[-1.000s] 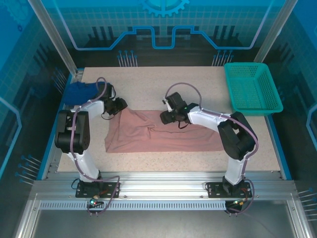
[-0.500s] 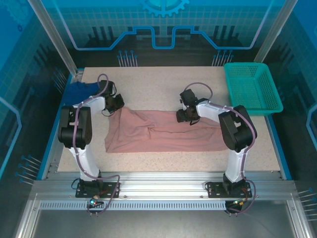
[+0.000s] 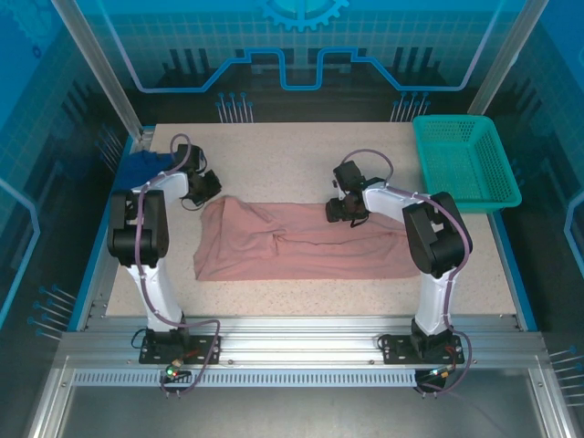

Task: Fold the inside-out t-shirt
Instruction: Smooth out the T-shirt at the center of the table.

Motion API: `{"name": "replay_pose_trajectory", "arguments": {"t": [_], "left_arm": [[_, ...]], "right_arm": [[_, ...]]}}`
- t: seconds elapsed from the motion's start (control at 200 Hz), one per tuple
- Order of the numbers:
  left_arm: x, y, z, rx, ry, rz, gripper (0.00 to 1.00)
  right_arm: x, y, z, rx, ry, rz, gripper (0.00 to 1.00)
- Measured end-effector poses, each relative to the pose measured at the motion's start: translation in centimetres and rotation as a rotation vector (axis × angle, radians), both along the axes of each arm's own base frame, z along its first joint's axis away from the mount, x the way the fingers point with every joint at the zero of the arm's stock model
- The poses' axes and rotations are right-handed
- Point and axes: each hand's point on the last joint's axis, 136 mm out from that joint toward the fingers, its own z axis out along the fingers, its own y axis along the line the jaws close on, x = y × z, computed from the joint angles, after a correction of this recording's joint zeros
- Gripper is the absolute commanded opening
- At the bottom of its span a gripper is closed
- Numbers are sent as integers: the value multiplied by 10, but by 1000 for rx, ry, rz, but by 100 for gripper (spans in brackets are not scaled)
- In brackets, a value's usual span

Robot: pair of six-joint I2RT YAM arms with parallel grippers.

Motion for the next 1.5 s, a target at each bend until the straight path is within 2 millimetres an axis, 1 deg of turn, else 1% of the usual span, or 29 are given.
{"name": "replay_pose_trajectory", "arguments": {"t": [0.05, 0.175, 0.305, 0.435, 0.5, 0.54, 0.62, 0.7, 0.755, 0.83, 0.935, 1.13, 1.165, 1.255, 1.316, 1.356, 1.441, 1.501], "left_arm": [[-3, -3, 3, -25, -3, 4, 33], [-14, -12, 16, -76, -24, -1, 43], [-19, -21, 28, -121, -50, -18, 46], [-27, -31, 22, -156, -35, -35, 46], [-31, -38, 18, -172, -22, -46, 44], [-32, -42, 18, -182, -19, -54, 40], [-31, -49, 20, -197, -25, -70, 29], [-31, -52, 21, -202, -28, -75, 16], [-31, -51, 20, -197, -27, -74, 8], [-31, -48, 18, -183, -24, -69, 1], [-31, -40, 10, -165, -4, -44, 0], [-30, -16, -6, -142, 45, 16, 0], [-29, -13, -8, -138, 51, 22, 2], [-28, -10, -12, -131, 67, 30, 12], [-27, -9, -15, -125, 71, 25, 25], [-27, -9, -15, -124, 72, 25, 31], [-25, -8, -13, -118, 66, 22, 39], [-24, -7, -11, -109, 58, 23, 43]], "right_arm": [[0, 1, 0, 2, 1, 3, 60], [0, 1, 0, 1, 4, 4, 60], [1, 2, 0, 1, 5, 5, 60], [2, 2, 0, 2, 4, 5, 60], [2, 2, -1, 1, 5, 5, 60], [2, 2, -1, 0, 5, 8, 60], [2, 2, -1, 0, 5, 8, 60], [2, 2, -1, -2, 4, 8, 60], [2, 2, -1, -2, 4, 8, 60], [2, 1, -1, -6, 4, 7, 60], [2, 0, 0, -12, 8, 5, 60], [4, 1, 0, -16, 19, 5, 60], [4, 1, 0, -17, 20, 4, 60], [4, 1, 0, -18, 24, 5, 60], [4, 1, 1, -19, 26, 5, 61], [4, 2, 1, -18, 26, 6, 61], [4, 3, 2, -12, 26, 12, 62], [4, 4, 4, -8, 25, 15, 62]]}}
